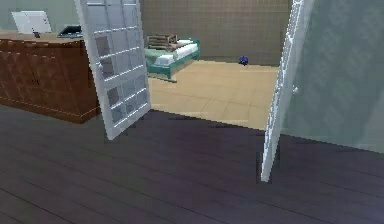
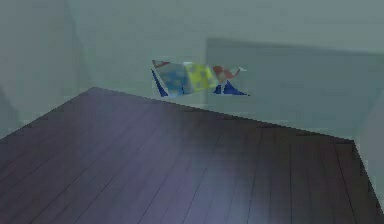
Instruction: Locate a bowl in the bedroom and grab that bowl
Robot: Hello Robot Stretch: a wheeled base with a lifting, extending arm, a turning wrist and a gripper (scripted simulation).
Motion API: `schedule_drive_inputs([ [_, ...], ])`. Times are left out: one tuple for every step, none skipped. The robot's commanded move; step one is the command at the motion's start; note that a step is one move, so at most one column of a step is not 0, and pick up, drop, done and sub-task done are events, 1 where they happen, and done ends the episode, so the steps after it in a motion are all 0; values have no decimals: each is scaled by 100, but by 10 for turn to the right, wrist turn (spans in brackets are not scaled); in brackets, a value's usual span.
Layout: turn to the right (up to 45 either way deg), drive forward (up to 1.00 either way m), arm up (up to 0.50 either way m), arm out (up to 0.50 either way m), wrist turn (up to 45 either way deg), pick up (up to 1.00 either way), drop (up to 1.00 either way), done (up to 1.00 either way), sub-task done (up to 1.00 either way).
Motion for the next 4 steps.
schedule_drive_inputs([
  [0,100,0,0,0,0,0,0,0],
  [0,100,0,0,0,0,0,0,0],
  [0,100,0,0,0,0,0,0,0],
  [-450,0,0,0,0,0,0,0,0],
])
